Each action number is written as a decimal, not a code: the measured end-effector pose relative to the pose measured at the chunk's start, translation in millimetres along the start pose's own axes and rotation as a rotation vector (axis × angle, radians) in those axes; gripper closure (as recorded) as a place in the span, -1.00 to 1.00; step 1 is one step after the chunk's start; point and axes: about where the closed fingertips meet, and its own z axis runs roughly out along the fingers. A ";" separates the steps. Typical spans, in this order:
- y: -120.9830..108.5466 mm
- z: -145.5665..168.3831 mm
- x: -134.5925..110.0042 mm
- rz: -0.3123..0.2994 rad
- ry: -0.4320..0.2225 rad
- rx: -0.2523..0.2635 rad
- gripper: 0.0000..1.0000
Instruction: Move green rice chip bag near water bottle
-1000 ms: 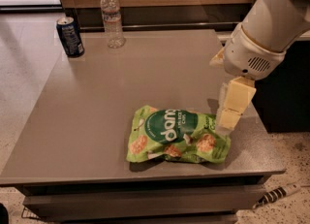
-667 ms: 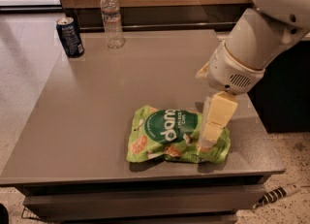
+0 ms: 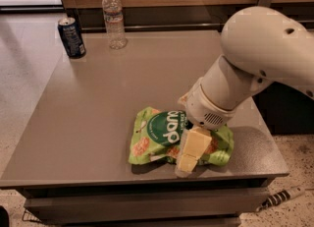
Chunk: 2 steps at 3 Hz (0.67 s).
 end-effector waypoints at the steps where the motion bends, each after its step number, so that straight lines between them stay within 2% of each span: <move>1: 2.2 28.1 7.0 0.023 -0.033 0.009 -0.67; 2: 2.3 22.8 4.5 0.024 -0.034 0.010 -0.20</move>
Offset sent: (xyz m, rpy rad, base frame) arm -0.0017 0.0048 -0.0242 0.0270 -0.0024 -0.0208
